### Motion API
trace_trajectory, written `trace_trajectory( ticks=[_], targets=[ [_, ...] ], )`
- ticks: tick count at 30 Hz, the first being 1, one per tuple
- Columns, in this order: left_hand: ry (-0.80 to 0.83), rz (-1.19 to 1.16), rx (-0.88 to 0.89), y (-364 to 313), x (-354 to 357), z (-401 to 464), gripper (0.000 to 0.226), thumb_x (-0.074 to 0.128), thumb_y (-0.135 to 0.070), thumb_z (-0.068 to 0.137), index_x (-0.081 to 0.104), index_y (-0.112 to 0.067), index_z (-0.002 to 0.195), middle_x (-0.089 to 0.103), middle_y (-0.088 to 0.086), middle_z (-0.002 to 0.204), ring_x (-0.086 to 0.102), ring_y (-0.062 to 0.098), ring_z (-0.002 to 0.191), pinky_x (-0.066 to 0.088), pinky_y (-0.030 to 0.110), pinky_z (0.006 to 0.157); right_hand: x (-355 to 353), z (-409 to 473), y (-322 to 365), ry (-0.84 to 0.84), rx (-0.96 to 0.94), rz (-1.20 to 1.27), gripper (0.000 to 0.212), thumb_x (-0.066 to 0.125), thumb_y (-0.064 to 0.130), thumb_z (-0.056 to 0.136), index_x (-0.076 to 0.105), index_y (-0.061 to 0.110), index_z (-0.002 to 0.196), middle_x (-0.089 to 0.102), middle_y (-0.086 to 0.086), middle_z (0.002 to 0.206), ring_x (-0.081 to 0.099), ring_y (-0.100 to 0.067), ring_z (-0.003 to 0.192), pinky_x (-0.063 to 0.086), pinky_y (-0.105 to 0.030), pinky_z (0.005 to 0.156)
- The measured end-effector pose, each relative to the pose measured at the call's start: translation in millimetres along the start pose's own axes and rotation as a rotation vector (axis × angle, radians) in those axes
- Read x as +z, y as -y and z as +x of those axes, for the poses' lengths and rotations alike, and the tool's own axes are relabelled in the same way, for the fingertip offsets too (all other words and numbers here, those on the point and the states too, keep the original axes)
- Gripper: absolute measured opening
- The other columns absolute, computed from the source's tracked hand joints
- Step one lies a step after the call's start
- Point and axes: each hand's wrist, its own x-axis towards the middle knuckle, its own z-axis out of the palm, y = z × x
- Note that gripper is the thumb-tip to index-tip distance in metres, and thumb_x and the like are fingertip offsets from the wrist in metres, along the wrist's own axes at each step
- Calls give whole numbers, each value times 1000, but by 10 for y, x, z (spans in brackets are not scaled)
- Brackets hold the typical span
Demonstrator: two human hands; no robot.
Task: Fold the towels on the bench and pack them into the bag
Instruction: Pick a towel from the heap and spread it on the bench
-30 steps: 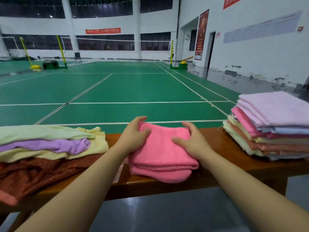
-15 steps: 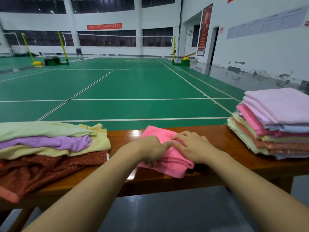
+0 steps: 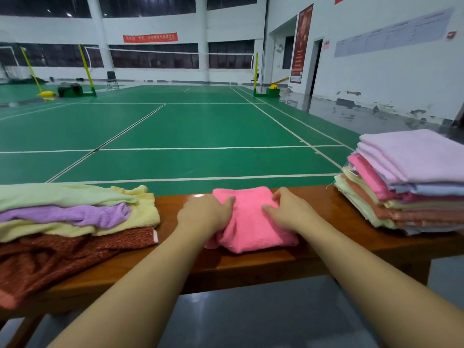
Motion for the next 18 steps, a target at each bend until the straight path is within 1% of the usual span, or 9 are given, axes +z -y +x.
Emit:
trace_trajectory(
  ticks=[2, 3, 6, 8, 11, 13, 15, 17, 18],
  targets=[
    [58, -46, 46, -146, 51, 27, 63, 34, -58, 102, 64, -6, 123, 65, 18, 129, 62, 36, 116, 48, 39, 92, 49, -20, 38, 3, -67, 46, 40, 62, 41, 93, 48, 29, 129, 58, -6, 136, 59, -31, 120, 48, -40, 99],
    [66, -65, 68, -190, 76, 46, 59, 35, -53, 103, 64, -5, 123, 64, 18, 130, 62, 36, 116, 48, 39, 92, 65, -33, 49, -2, -91, 52, 34, 61, 36, 95, 49, 34, 126, 57, -7, 135, 60, -31, 117, 48, -40, 98],
    [55, -151, 72, -211, 130, 83, 59, 32, -48, 107, 64, 0, 120, 64, 23, 128, 61, 38, 115, 47, 40, 92, 82, -39, 2, -79, -126, 67, 18, 56, 29, 101, 62, 39, 114, 51, -5, 125, 63, -28, 104, 49, -39, 94],
    [32, -257, 50, -192, 108, 76, 59, 32, -46, 107, 64, 3, 114, 65, 27, 122, 63, 40, 111, 46, 38, 87, 80, -28, -59, -130, -146, 80, 19, 56, 28, 102, 71, 37, 111, 52, -3, 125, 63, -27, 105, 49, -40, 98],
    [11, -512, 28, -206, 11, 75, 56, 42, -44, 106, 63, 8, 115, 66, 29, 118, 64, 42, 108, 48, 38, 87, 26, -34, -143, -186, -188, 135, 23, 57, 27, 101, 72, 33, 118, 56, -2, 124, 61, -23, 109, 48, -41, 103],
    [37, -739, 12, -268, -28, 69, 54, 50, -46, 103, 63, 5, 118, 68, 23, 115, 66, 38, 104, 54, 40, 90, -87, -58, -181, -242, -208, 195, 26, 57, 26, 102, 70, 31, 123, 54, -1, 117, 58, -18, 105, 46, -35, 101],
    [59, -958, -5, -390, -76, 65, 50, 55, -47, 100, 66, -1, 115, 71, 15, 111, 68, 31, 98, 56, 42, 89, -278, -75, -190, -333, -230, 254, 27, 57, 26, 102, 69, 30, 125, 51, 2, 113, 54, -12, 99, 44, -28, 95],
    [72, -1111, -5, -611, -164, 82, 44, 55, -44, 101, 66, -3, 111, 71, 11, 106, 69, 26, 93, 57, 36, 80, -561, -49, -206, -420, -248, 293, 27, 57, 26, 102, 69, 29, 126, 49, 3, 109, 52, -10, 96, 43, -27, 93],
    [77, -1147, 11, -758, -233, 98, 40, 53, -41, 102, 66, -4, 109, 71, 10, 103, 68, 24, 89, 56, 32, 73, -737, -23, -227, -449, -253, 295, 27, 57, 25, 102, 68, 29, 126, 48, 3, 109, 50, -10, 96, 41, -26, 93]
  ],
)
